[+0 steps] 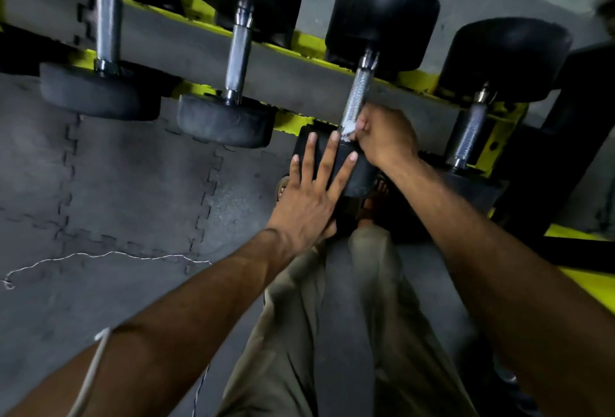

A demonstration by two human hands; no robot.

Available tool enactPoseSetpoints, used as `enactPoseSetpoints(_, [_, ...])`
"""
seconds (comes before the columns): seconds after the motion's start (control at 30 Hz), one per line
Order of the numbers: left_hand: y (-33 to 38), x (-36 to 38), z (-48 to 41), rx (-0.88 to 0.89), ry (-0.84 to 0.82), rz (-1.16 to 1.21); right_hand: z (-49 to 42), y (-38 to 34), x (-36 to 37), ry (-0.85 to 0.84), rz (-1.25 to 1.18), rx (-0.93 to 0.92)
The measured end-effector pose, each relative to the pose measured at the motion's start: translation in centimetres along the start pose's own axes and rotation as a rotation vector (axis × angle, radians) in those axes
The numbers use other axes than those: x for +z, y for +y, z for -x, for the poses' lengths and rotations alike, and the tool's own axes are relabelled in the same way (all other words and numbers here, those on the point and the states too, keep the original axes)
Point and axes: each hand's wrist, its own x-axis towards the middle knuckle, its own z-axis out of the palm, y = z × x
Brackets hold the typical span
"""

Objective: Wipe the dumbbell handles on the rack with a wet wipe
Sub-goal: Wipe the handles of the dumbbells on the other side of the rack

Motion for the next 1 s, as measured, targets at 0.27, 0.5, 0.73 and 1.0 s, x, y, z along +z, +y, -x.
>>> enactPoseSetpoints(0.27, [0.4, 0.3, 0.1, -0.011, 0.004, -0.019, -3.6, 0.4, 0.4, -0.281, -1.368, 0.417])
enactPoseSetpoints(0.5, [0.1, 1.0, -0.2, -0.005, 0.002, -0.014, -7.6, -1.5, 0.3, -0.092, -2.018, 0.52])
enactPoseSetpoints(0.73, [0.1, 0.9, -0.3, -0.018, -0.002, -0.024, -5.2, -1.6, 1.0, 0.635, -1.254, 0.251])
enactPoseSetpoints(1.0, [0.2, 1.2, -0.1, -0.026, 0.0, -0.052, -5.1, 0.4, 1.1, 0.55, 0.098, -0.349])
